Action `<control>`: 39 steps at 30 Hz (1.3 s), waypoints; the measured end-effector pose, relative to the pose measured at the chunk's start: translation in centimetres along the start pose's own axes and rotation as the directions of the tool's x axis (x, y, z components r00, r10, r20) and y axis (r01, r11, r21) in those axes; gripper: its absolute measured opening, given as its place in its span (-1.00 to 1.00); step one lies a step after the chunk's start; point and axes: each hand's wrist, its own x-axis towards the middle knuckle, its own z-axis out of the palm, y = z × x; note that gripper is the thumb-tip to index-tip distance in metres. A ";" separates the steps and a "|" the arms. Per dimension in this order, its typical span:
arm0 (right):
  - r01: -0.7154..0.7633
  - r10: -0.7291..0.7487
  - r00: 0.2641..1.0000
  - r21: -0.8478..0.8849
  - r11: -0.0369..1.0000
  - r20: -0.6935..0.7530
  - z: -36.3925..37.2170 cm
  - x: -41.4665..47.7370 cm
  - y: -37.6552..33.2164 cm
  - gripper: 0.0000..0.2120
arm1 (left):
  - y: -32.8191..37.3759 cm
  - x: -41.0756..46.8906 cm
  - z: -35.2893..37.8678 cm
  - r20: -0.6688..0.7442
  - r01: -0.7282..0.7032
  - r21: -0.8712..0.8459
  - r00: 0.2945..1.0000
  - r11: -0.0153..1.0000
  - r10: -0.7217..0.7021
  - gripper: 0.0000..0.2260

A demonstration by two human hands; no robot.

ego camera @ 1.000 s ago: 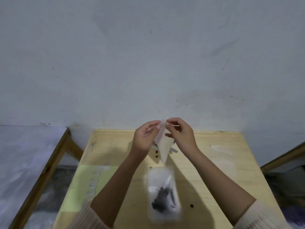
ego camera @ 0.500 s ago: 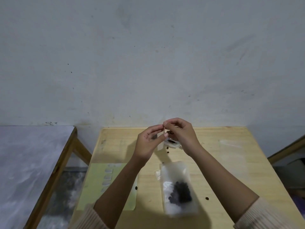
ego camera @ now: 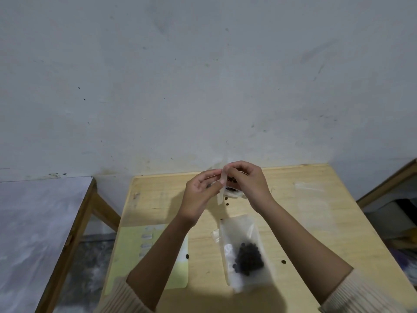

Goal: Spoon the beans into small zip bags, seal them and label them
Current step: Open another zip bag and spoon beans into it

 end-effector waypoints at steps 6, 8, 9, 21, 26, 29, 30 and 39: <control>0.051 -0.069 0.994 -0.193 0.980 -0.088 0.7 -0.1 1.3 -0.90 | -0.9 0.4 0.6 -0.166 -0.038 0.204 0.983 0.978 0.073 -0.84; 0.048 -0.073 0.992 -0.228 0.972 -0.102 0.9 -0.1 1.7 -0.90 | -1.2 0.4 0.7 -0.191 -0.060 0.298 0.974 0.953 0.121 -0.88; 0.043 -0.071 0.992 -0.248 0.968 -0.105 0.9 -0.2 1.7 -0.91 | -1.3 0.4 0.7 -0.194 -0.068 0.337 0.971 0.939 0.140 -0.90; 0.035 0.008 0.997 -0.590 0.806 0.071 0.3 -0.5 2.0 -0.74 | -1.9 0.7 -0.3 -0.226 -0.058 0.564 0.949 0.824 0.221 -0.90; 0.101 -0.059 0.995 -0.653 0.751 0.086 0.5 -1.5 3.0 -0.67 | -1.7 1.5 -1.7 -0.282 -0.014 0.580 0.935 0.815 0.217 -0.88; 0.090 -0.091 0.995 -0.579 0.810 0.027 0.0 -1.1 2.3 -0.73 | -1.7 1.2 -1.6 -0.170 -0.064 0.553 0.967 0.831 0.188 -0.90; 0.096 -0.099 0.995 -0.586 0.805 0.027 -0.2 -0.9 2.0 -0.73 | -1.6 1.0 -1.6 -0.102 -0.087 0.529 0.981 0.844 0.166 -0.87; 0.134 0.030 0.966 -0.594 0.794 0.258 -1.5 -0.1 -0.4 -0.83 | -0.2 0.8 -2.0 0.436 -0.342 0.621 0.899 0.706 0.052 -0.20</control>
